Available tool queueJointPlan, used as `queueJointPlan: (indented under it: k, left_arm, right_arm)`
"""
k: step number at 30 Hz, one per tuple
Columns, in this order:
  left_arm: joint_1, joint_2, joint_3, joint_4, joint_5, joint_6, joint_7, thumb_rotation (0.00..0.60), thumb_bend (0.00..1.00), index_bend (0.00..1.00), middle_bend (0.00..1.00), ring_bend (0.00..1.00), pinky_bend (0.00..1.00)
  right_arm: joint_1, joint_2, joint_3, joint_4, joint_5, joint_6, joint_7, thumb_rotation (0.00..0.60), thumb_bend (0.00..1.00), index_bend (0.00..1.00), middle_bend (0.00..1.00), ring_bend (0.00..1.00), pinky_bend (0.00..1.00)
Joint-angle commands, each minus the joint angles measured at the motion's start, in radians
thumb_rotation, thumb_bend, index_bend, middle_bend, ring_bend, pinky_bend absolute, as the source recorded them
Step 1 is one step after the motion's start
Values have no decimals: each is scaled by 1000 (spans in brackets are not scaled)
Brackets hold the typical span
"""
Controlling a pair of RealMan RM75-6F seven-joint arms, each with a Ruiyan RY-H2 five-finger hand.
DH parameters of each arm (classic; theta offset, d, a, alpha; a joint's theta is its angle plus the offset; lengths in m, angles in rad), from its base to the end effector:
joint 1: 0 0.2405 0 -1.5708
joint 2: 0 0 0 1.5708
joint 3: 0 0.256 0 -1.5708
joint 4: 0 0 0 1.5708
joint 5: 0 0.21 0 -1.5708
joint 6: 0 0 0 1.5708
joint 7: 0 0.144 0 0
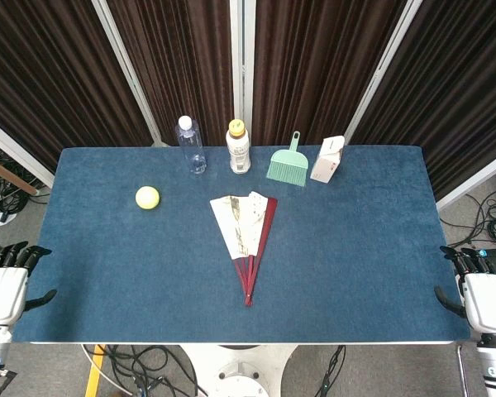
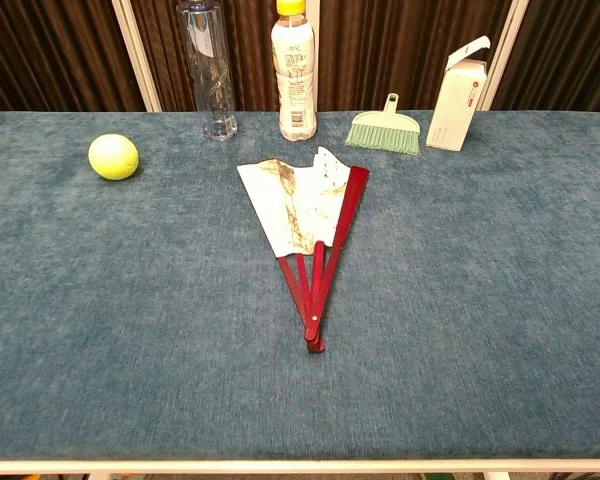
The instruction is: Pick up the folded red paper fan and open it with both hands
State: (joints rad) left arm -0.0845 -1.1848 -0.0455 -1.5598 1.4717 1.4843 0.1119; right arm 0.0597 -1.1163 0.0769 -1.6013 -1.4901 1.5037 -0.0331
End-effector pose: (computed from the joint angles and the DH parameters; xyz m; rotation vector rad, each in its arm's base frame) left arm -0.3196 0.1803 0.1435 -1.3936 -0.8463 -0.8143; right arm -0.3157 -0.1788 0.1679 1.3497 -0.8542 0.8790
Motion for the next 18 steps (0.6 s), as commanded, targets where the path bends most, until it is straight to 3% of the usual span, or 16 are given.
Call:
queueJointPlan:
  k: [1, 13, 18]
  left_arm:
    - [-1, -1, 2, -1, -4, -7, 1, 600, 1, 280, 252, 136, 159]
    - [19, -10, 3, -2, -19, 15, 15, 600, 0, 280, 252, 136, 159]
    - [19, -14, 6, -2, -16, 12, 12, 600, 0, 280, 252, 136, 159]
  right_arm:
    - [0, 1, -1, 1, 0, -1, 2, 600, 150, 198, 314, 175, 280]
    - [40, 21, -11, -6, -78, -27, 49, 600, 150, 198, 313, 175, 280]
    - [148, 24, -22, -24, -159, -157, 84, 600, 150, 198, 310, 161, 277]
